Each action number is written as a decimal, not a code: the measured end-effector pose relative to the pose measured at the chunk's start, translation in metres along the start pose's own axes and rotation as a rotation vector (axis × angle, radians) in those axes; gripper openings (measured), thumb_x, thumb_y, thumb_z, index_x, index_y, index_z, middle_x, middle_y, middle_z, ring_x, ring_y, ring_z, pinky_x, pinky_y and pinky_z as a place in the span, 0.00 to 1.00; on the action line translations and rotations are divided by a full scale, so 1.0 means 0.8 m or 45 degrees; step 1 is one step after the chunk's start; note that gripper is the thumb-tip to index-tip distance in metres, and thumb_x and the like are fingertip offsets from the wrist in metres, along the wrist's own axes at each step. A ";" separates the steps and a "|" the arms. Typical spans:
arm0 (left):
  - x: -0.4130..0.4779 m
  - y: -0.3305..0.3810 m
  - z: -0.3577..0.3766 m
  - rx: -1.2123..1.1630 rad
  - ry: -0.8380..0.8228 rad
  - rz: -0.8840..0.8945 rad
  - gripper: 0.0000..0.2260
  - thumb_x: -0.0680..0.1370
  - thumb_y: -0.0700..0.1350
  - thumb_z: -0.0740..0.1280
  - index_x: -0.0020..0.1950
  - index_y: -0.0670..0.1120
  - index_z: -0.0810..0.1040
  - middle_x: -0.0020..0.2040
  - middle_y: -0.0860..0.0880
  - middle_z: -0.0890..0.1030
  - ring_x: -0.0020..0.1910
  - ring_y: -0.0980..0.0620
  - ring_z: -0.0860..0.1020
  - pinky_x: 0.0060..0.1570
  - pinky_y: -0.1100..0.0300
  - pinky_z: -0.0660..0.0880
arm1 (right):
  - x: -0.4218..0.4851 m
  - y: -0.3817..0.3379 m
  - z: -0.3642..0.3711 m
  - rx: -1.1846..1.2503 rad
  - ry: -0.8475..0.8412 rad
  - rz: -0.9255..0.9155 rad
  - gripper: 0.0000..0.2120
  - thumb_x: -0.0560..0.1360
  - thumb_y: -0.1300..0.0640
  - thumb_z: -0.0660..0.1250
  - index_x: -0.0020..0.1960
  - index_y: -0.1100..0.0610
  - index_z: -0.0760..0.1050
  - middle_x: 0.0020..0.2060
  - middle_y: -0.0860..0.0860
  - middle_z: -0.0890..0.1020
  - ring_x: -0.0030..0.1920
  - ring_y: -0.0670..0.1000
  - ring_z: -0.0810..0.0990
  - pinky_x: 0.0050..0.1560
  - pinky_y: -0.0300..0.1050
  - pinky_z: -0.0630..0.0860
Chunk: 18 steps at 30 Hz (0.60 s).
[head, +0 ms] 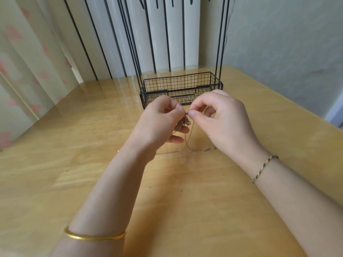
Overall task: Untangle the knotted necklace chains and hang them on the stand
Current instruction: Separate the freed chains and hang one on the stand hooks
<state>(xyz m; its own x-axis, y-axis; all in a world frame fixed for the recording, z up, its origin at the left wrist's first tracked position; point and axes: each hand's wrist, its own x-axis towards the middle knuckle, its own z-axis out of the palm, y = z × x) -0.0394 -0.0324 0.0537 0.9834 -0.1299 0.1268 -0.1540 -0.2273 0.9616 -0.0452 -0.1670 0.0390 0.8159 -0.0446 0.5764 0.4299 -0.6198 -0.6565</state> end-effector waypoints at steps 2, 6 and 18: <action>0.000 0.000 0.001 -0.020 -0.009 -0.024 0.05 0.80 0.40 0.61 0.44 0.45 0.72 0.38 0.47 0.79 0.35 0.54 0.81 0.35 0.54 0.81 | 0.000 0.000 0.002 0.014 0.008 0.001 0.04 0.71 0.60 0.69 0.39 0.53 0.79 0.41 0.47 0.77 0.38 0.46 0.76 0.41 0.37 0.72; 0.000 0.001 0.002 -0.076 -0.003 -0.055 0.05 0.80 0.40 0.61 0.44 0.44 0.72 0.39 0.47 0.78 0.39 0.51 0.81 0.39 0.48 0.82 | 0.001 -0.002 0.003 0.070 -0.011 0.039 0.05 0.72 0.61 0.68 0.39 0.53 0.77 0.38 0.45 0.74 0.34 0.43 0.73 0.36 0.29 0.68; -0.001 -0.002 -0.001 -0.028 -0.098 -0.090 0.06 0.79 0.41 0.64 0.42 0.44 0.74 0.37 0.48 0.79 0.42 0.53 0.79 0.43 0.49 0.82 | 0.002 -0.002 -0.001 0.188 -0.064 0.136 0.04 0.74 0.60 0.67 0.41 0.54 0.77 0.36 0.44 0.77 0.36 0.41 0.73 0.38 0.32 0.69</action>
<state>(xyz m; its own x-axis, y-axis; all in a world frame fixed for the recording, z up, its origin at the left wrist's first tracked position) -0.0396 -0.0315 0.0524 0.9813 -0.1879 0.0405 -0.0818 -0.2173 0.9727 -0.0451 -0.1669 0.0410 0.8766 -0.0626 0.4771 0.3889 -0.4917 -0.7791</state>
